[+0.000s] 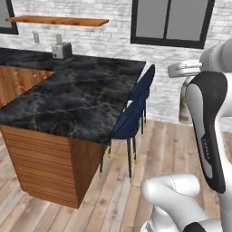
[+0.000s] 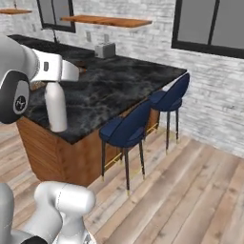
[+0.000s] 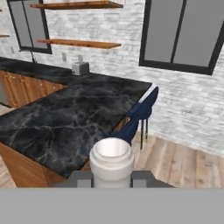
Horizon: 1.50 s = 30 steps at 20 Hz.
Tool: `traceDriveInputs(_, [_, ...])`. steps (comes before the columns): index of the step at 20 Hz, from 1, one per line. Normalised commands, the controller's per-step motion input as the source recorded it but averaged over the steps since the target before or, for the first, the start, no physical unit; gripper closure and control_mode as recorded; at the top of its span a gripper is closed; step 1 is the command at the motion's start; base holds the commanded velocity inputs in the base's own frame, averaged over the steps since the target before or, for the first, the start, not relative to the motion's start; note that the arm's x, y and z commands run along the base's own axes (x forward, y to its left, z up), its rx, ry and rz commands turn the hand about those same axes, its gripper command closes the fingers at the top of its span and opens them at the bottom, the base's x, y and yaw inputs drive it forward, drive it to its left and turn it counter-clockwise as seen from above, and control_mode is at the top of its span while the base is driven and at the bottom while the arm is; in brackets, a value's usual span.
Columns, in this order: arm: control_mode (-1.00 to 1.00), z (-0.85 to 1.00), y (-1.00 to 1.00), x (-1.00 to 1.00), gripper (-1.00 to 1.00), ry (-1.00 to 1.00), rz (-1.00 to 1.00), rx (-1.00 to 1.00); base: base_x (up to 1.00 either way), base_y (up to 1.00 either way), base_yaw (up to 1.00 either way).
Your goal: Get the candle and the liquor from the cabinet and move them to the dining counter.
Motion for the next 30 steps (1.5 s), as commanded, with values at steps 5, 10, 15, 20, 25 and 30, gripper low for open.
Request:
traceDriveInputs(5, [1.00, 0.00, 0.00, 0.00, 1.00, 0.00, 0.00, 0.00, 0.39, -0.69, 0.63])
traceDriveInputs(10, [1.00, 0.00, 0.00, 0.00, 1.00, 0.00, 0.00, 0.00, 0.29, -0.85, 0.57])
traceDriveInputs(15, [1.00, 0.00, 0.00, 0.00, 1.00, 0.00, 0.00, 0.00, 0.19, -0.86, 0.57])
traceDriveInputs(20, [1.00, 0.00, 0.00, 0.00, 1.00, 0.00, 0.00, 0.00, 0.15, -0.80, 0.57])
traceDriveInputs(25, [1.00, 0.00, 0.00, 0.00, 1.00, 0.00, 0.00, 0.00, 0.16, -0.74, 0.57])
traceDriveInputs(30, [1.00, 0.00, 0.00, 0.00, 1.00, 0.00, 0.00, 0.00, 0.26, -0.73, 0.44])
